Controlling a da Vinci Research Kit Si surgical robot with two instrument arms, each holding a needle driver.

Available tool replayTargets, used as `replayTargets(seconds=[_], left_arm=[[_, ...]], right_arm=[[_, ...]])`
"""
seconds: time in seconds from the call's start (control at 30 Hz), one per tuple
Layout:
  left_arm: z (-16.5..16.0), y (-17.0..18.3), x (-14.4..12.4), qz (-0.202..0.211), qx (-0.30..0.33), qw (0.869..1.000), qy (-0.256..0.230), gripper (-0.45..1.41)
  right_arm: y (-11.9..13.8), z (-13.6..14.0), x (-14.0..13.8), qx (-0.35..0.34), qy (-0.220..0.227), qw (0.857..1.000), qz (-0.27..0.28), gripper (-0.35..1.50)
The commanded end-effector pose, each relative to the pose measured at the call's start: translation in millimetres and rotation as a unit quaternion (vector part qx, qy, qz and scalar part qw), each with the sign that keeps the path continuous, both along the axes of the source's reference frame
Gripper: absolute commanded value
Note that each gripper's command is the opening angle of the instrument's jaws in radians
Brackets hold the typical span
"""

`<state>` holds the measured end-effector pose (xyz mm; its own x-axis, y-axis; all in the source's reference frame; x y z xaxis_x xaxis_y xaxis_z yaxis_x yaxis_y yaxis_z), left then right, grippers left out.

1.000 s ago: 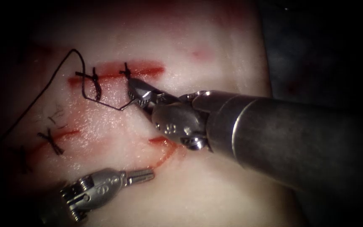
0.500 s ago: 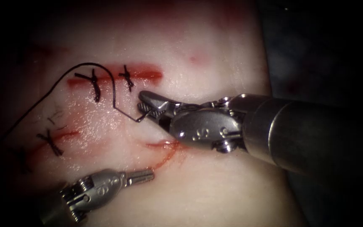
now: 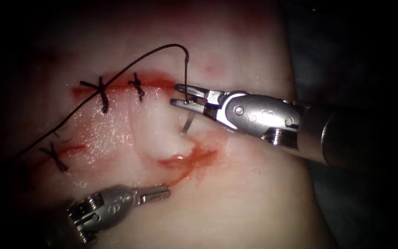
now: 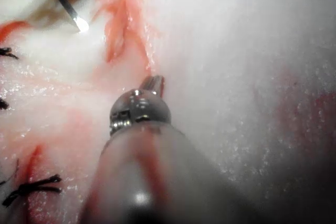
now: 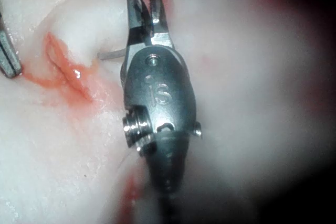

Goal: Wound Closure
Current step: Throw the needle through the skin above the incision using right driver

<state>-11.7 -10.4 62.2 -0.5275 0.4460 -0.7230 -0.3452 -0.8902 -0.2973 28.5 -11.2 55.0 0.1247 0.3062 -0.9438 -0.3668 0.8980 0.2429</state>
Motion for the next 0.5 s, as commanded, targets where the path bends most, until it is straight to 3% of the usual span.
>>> replayTargets(seconds=[0.03, 0.2, 0.5], left_arm=[[0.7, 0.1, -0.5, 0.000, 0.000, 1.000, 0.000, -0.32], [0.7, 0.1, -0.5, 0.000, 0.000, 1.000, 0.000, -0.32], [0.7, 0.0, -0.6, -0.001, 0.000, 1.000, 0.000, -0.32]], right_arm=[[-0.1, 1.0, 0.9, 0.010, 0.010, 1.000, -0.003, -0.35], [-0.5, 2.8, 1.4, 0.005, 0.032, 0.999, -0.014, -0.35], [-0.9, 3.0, 3.8, -0.006, 0.040, 0.999, 0.016, -0.35]])
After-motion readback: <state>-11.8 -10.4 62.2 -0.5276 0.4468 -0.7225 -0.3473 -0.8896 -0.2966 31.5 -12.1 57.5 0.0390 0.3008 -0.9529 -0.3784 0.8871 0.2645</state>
